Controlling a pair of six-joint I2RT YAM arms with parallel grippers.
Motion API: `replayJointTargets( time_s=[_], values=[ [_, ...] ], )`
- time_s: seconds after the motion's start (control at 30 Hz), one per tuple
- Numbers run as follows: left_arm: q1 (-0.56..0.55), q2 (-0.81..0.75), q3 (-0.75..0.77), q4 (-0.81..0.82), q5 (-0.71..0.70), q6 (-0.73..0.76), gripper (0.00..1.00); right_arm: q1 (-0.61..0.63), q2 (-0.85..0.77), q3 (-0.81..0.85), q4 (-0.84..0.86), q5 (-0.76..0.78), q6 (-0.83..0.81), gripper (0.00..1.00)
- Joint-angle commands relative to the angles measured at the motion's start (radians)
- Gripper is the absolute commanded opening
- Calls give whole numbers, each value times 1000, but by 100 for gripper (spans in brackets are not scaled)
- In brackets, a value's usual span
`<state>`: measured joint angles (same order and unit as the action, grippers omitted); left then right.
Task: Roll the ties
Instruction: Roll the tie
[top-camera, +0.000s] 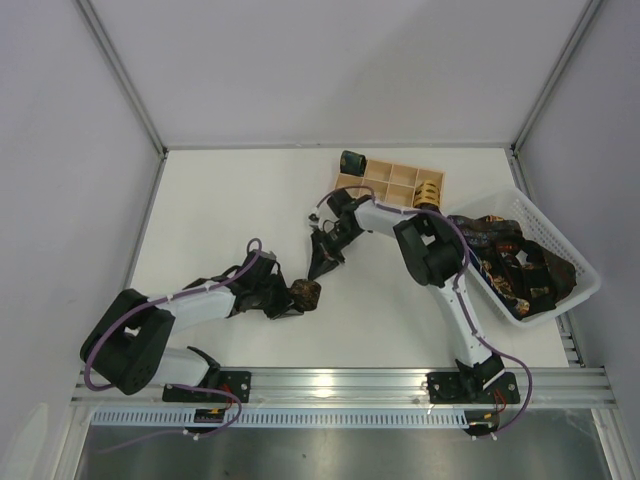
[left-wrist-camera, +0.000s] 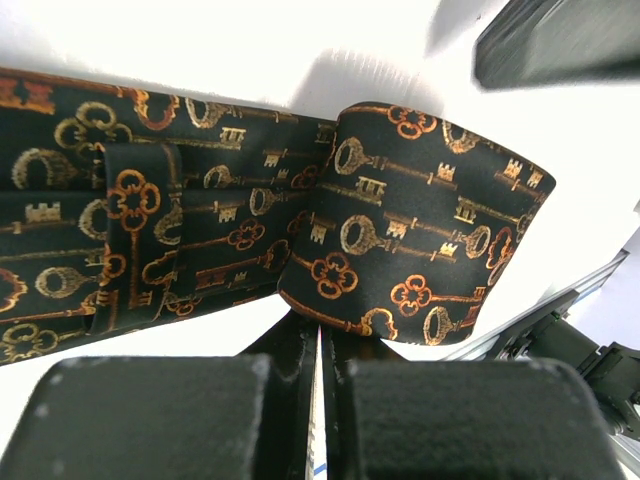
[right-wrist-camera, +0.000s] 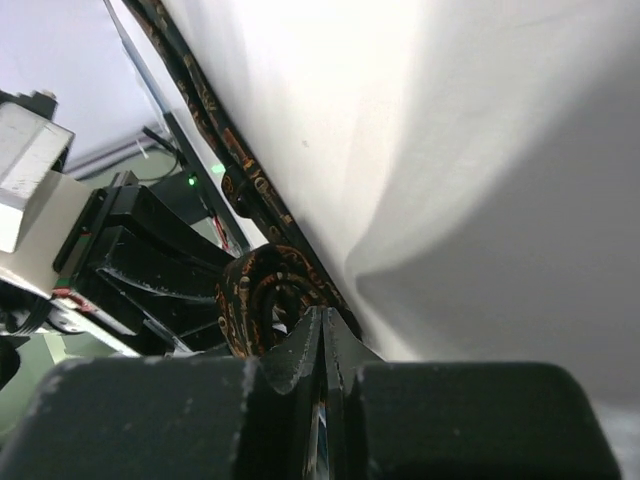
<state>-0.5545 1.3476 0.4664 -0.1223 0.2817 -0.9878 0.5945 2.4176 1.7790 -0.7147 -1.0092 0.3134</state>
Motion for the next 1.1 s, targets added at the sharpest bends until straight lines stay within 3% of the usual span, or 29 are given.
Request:
replayJointTargets(
  time_s=[0.0,0.23,0.6,0.7,0.83,0.97,1.07],
  values=[
    [-7,13,-15,-36,-39,11,1,63,-54,33,-20,-20,-7,6],
    [-8,24,-6,-40,-44,20,1,99,-86,14,23,-43,23,6],
    [-8,-36,-18,-91,-49,31,4,-1,-68,46,-8,50,35,6],
    [-7,-106,-17,-155,-46,35,5,-21,-81,59,-12,93,53,7],
    [-7,-310,6,-336,-62,46,7,-33,-138,68,-57,185,47,9],
    [54,-427,113,-444,-59,92,11,-45,-225,14,-71,257,41,11],
    [141,-386,201,-473,-3,167,14,-51,-296,-36,-62,287,33,13]
  ],
)
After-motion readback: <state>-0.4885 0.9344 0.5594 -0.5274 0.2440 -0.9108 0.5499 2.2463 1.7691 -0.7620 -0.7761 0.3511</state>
